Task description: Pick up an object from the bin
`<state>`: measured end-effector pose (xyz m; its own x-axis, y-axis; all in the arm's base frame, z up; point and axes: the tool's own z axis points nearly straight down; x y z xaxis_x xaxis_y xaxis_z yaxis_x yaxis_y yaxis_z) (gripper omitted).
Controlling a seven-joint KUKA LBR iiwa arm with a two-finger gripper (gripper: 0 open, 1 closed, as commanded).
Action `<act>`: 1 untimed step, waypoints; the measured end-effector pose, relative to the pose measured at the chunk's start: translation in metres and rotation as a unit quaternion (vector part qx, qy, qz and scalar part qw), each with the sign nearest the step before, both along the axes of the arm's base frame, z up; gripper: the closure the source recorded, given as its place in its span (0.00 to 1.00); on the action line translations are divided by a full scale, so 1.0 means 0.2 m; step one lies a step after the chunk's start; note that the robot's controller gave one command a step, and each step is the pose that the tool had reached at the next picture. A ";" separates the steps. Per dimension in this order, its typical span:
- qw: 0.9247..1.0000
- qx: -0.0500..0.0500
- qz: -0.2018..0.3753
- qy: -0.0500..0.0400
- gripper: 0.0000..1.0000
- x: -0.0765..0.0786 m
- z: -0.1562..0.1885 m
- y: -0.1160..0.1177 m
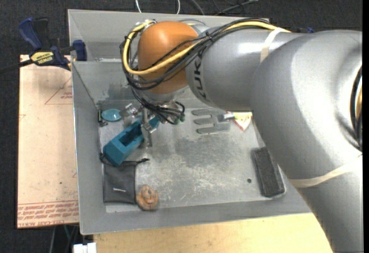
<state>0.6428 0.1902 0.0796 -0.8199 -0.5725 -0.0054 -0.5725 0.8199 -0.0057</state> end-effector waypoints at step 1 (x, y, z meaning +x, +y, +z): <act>0.996 0.000 -0.092 0.002 1.00 -0.01 0.02 -0.01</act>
Offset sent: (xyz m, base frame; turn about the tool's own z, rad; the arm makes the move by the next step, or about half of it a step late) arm -0.0532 0.0451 -0.0071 0.0656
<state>0.6410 0.1882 0.0846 -0.9110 -0.4125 -0.0025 -0.4125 0.9110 -0.0044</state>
